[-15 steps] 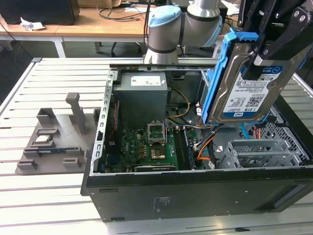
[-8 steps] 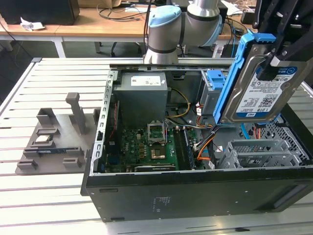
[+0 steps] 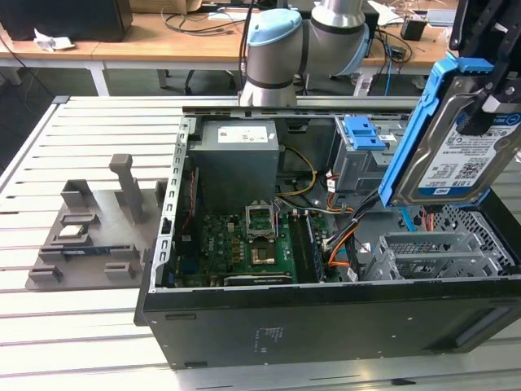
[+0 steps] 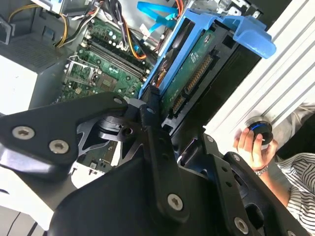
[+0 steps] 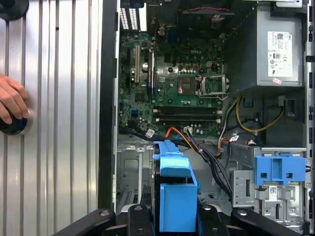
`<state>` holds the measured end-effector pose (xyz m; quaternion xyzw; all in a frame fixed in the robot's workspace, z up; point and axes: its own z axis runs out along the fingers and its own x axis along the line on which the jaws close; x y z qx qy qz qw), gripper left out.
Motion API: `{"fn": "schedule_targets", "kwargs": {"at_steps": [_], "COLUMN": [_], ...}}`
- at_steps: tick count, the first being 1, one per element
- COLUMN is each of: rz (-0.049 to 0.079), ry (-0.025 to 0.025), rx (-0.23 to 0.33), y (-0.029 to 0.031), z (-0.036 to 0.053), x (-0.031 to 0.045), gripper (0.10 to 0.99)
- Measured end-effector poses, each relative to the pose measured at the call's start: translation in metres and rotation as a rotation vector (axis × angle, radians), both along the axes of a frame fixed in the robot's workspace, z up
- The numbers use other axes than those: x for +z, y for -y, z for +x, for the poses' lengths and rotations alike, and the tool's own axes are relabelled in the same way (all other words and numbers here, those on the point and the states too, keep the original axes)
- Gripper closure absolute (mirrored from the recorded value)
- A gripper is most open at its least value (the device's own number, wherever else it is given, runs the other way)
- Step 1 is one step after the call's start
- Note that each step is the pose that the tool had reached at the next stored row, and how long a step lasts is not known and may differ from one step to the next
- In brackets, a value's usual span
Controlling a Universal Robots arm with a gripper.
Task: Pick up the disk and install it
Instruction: 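Pick up the disk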
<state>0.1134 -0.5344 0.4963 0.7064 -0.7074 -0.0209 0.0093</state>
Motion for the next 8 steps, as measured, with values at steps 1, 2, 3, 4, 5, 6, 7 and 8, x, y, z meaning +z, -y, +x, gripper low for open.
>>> {"fn": "schedule_targets", "kwargs": {"at_steps": [1,2,3,4,5,6,7,8], "rz": [0.000,0.000,0.000,0.000,0.000,0.000,0.000,0.000], "ry": [-0.0001,-0.0002,-0.0002,-0.0003,-0.0003,-0.0003,-0.0004,-0.0003], "rx": [0.000,0.000,0.000,0.000,0.000,0.000,0.000,0.000], "y": [0.0000,0.0000,0.0000,0.0000,0.0000,0.0002,0.0013,0.0035], "z": [0.0039,0.0060,0.0087,0.0105,0.0122,0.0139,0.0141,0.0143], "x": [-0.0005,-0.0008,-0.0011,-0.0015,-0.0020,-0.0037,-0.0059,-0.0078], "gripper": [0.722,0.722,0.722,0.722,0.722,0.722,0.722,0.722]}}
